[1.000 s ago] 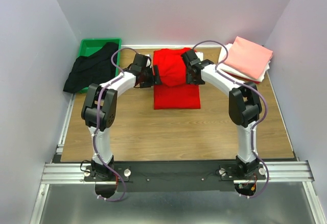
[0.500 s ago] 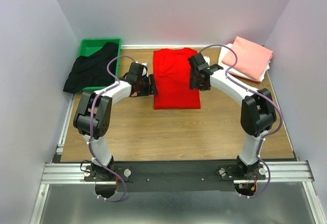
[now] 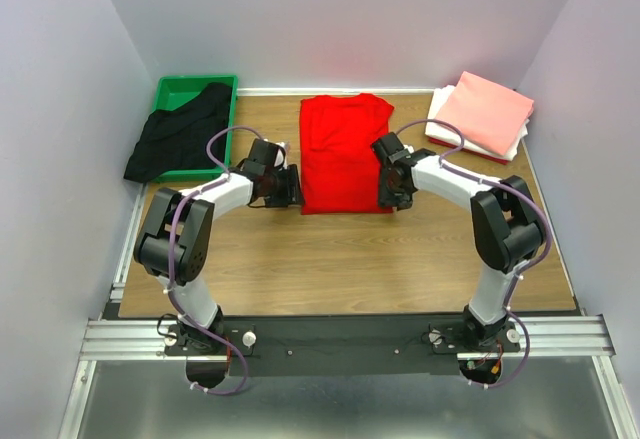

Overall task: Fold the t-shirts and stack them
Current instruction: Fold the tshirt

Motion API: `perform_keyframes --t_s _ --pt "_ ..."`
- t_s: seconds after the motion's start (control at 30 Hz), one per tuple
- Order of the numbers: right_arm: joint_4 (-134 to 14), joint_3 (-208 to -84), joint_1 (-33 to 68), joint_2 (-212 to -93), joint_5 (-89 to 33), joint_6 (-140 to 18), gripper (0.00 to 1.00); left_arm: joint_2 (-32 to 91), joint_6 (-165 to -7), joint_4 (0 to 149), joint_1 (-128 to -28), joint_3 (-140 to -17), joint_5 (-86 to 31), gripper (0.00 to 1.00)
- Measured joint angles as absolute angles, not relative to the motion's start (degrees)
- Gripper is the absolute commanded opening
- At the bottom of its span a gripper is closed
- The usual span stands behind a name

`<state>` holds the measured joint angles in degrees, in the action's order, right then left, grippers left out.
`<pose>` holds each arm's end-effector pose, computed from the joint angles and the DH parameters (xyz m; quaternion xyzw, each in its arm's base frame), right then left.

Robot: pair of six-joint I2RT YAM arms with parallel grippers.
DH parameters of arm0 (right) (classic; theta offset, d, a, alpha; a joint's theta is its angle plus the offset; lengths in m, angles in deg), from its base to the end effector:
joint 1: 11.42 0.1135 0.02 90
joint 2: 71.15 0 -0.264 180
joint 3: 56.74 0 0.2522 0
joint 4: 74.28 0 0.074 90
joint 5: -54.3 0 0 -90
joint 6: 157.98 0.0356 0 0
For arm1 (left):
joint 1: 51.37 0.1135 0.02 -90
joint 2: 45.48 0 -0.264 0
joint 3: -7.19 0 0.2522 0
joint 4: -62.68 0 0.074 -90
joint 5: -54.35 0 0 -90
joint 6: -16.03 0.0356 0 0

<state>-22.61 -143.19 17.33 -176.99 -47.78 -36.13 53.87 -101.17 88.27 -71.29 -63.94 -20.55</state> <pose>0.3238 0.1692 0.1808 0.0438 0.9801 -0.0071 0.1936 0.3251 -0.1277 0.1673 -0.0191 0.9430 -0.2376 0.2323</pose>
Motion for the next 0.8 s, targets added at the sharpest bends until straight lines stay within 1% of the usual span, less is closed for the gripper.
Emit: perform_keyframes --t_s 0.27,0.33,0.5,0.73,0.8 --pt "-25.0 -140.7 17.3 -176.8 -46.5 -35.1 0.45 53.8 -101.3 87.9 -72.3 -63.3 -20.2 0.61" --pt "-25.3 -140.3 17.3 -176.8 -46.5 -35.0 0.43 53.8 -101.3 87.9 -72.5 -62.9 -20.1 0.56" --pt "-26.3 -139.5 17.3 -176.8 -46.3 -34.9 0.42 53.8 -101.5 87.6 -73.1 -62.5 -19.9 0.55" --pt "-27.4 -138.8 17.3 -176.8 -46.2 -34.7 0.36 53.8 -101.7 86.8 -73.7 -62.1 -19.9 0.48" --pt "-27.6 -138.8 17.3 -176.8 -46.1 -34.6 0.35 53.9 -101.7 86.8 -73.9 -62.1 -19.9 0.48"
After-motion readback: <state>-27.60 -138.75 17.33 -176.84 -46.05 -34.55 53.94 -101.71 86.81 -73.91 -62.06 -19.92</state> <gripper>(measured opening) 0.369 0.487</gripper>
